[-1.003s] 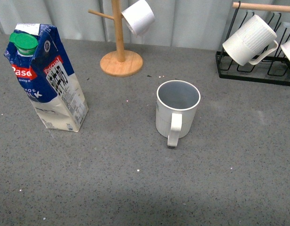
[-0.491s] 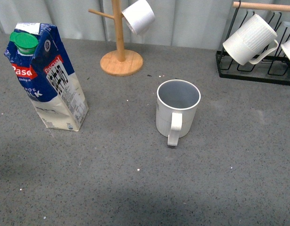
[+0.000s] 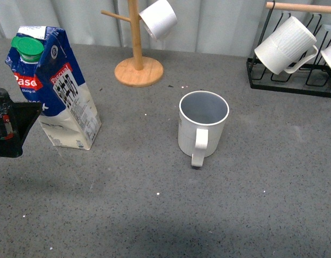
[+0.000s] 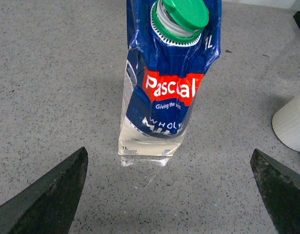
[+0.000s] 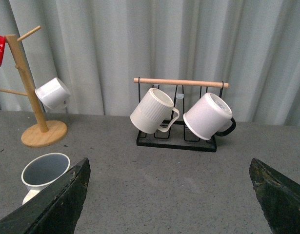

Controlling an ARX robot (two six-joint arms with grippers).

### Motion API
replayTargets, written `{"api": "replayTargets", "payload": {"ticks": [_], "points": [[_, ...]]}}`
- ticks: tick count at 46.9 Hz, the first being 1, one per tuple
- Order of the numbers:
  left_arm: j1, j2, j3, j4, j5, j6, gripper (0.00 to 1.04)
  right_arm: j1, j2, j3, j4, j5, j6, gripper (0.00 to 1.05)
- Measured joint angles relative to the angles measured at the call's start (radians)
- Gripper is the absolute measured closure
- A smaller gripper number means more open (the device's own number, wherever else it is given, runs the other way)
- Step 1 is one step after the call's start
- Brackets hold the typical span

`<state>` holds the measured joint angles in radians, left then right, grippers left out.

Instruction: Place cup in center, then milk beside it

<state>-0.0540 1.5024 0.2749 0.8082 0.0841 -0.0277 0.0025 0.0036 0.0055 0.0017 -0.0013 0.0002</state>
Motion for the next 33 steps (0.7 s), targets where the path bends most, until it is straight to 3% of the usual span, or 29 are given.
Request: {"api": "replayTargets", "payload": {"ticks": [33], "points": [[0.019,0.234,0.154,0.095,0.006,0.019,0.07,0.000,0.000,0.000,0.000,0.000,0.000,0.09]]}}
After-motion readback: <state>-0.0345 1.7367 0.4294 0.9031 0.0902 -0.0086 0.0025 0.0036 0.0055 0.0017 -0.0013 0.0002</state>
